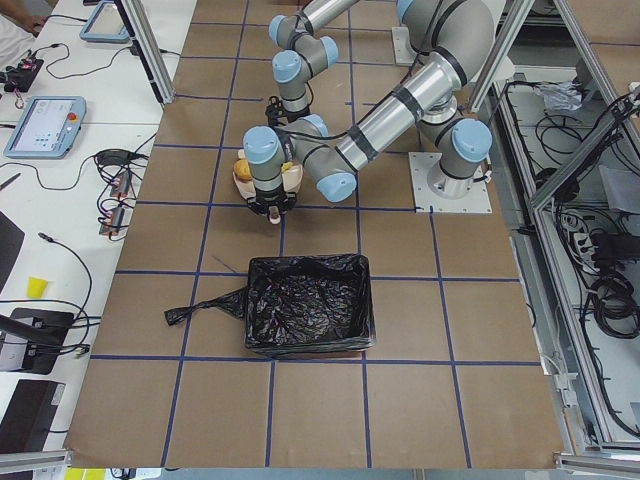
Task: Sweep and dump trash in nearest bin
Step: 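Sweep the potato and chunks into the dustpan with the right gripper's brush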
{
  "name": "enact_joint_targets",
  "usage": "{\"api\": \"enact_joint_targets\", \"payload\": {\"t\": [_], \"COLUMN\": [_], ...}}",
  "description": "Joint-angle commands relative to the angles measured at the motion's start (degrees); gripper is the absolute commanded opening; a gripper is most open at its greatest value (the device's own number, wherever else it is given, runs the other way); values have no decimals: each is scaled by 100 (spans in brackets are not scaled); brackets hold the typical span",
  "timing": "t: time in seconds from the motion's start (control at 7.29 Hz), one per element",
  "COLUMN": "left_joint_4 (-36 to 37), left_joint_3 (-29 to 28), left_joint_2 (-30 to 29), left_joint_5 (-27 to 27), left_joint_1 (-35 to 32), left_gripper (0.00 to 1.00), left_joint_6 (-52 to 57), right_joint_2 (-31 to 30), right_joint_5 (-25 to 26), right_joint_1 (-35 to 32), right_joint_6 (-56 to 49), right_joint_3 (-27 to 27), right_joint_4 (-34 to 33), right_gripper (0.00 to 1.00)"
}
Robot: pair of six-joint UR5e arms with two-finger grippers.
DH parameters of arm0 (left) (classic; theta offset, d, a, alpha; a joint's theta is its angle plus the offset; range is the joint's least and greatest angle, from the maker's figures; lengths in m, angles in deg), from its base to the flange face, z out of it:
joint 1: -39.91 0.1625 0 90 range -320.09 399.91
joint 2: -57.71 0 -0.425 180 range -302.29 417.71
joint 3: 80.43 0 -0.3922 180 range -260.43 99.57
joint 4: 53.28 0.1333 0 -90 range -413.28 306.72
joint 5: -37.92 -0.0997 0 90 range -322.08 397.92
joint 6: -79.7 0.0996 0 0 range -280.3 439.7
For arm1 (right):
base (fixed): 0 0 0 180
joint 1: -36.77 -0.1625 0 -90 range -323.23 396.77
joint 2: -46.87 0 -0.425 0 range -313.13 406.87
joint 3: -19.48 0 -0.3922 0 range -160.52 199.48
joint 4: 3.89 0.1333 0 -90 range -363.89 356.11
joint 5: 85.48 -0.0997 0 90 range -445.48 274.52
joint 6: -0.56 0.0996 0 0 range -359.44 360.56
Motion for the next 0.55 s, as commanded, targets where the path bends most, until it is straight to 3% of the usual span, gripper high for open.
{"api": "enact_joint_targets", "payload": {"t": [0.0,0.14,0.41], "left_joint_4": [-7,-7,-68], "left_joint_3": [0,17,44], "left_joint_2": [9,27,0], "left_joint_5": [9,18,236], "left_joint_1": [-9,0,52], "left_gripper": [5,5,5], "left_joint_6": [0,0,0], "right_joint_2": [4,-5,12], "right_joint_5": [-6,-15,29], "right_joint_1": [-423,-590,-557], "right_joint_6": [-385,-289,-218], "right_joint_3": [-175,-403,-335], "right_joint_4": [-85,-86,72], "right_gripper": [2,3,3]}}
